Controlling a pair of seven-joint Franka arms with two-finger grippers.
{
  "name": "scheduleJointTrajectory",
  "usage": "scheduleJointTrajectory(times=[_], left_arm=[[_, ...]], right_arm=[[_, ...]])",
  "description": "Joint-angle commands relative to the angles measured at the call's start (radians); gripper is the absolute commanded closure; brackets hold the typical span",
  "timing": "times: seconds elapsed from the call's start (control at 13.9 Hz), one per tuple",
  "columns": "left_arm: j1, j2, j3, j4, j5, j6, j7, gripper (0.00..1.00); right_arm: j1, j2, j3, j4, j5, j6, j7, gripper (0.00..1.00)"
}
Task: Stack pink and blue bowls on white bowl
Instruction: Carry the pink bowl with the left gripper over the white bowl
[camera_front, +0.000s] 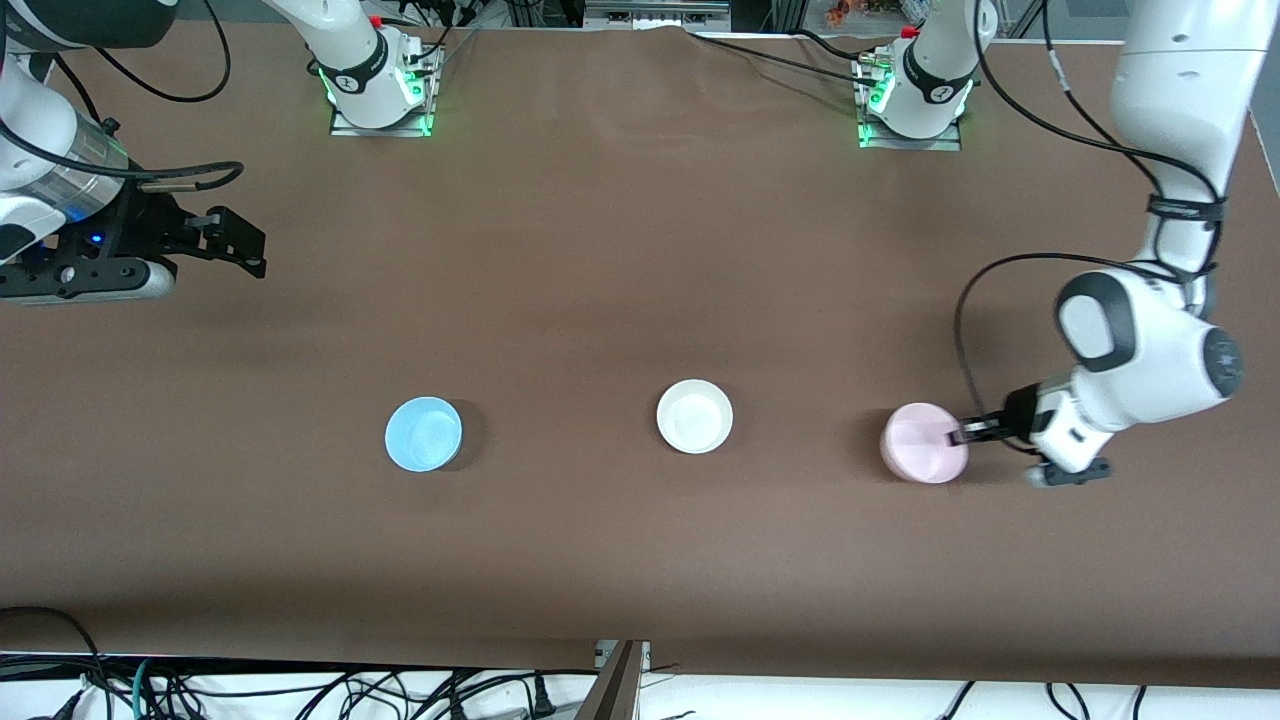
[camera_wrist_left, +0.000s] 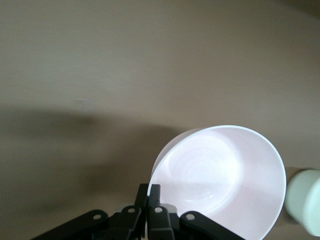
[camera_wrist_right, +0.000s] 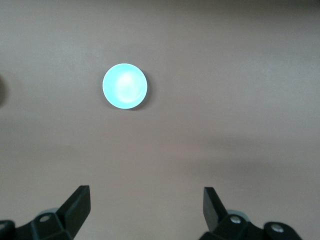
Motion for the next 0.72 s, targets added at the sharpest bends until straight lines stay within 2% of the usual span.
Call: scheduleJointTrajectory(times=[0.0, 0.29, 0.5, 0.65], left_arm=[[-0.086, -0.007, -0.021, 0.034, -0.002, -0.011, -0.110, 1.00], [-0.263, 0.022, -0.024, 0.074, 0.019, 0.017, -0.314, 1.00], [-0.348, 0.100, -0.041, 0.167, 0.207, 0.017, -0.504, 1.00], [-0.373, 0.152, -0.058, 0.235, 0.238, 0.017, -0.555, 1.00]], right_arm=[[0.000, -0.006, 0.002, 0.008, -0.007, -0.004, -0.002, 0.00], [-0.001, -0.006, -0.001, 0.008, -0.008, -0.002, -0.004, 0.00], [-0.003, -0.006, -0.002, 0.008, -0.001, 0.009, -0.002, 0.00], [-0.004, -0.002, -0.002, 0.009, -0.002, 0.013, -0.005, 0.00]])
